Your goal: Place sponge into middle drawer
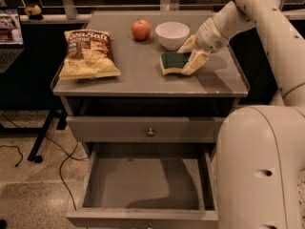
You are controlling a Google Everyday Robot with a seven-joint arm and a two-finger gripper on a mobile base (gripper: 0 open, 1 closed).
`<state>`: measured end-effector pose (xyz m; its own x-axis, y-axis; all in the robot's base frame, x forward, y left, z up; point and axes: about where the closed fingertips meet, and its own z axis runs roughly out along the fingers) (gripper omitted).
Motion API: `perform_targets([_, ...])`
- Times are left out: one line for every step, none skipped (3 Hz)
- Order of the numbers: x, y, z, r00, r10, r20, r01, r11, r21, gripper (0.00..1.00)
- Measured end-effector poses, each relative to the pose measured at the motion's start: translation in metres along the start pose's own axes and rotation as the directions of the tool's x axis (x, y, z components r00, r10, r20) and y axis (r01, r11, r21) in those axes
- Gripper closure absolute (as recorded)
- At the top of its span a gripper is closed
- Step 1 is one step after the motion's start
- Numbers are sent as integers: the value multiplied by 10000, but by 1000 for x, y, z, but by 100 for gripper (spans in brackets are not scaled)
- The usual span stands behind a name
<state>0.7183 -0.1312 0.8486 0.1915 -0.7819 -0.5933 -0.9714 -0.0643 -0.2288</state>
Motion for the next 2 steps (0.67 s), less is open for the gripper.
perform_targets([-4, 10, -39, 9995, -177, 271, 146, 9939, 1097, 100])
perform_targets([-26, 34, -85, 9945, -622, 840, 389, 9662, 2548, 100])
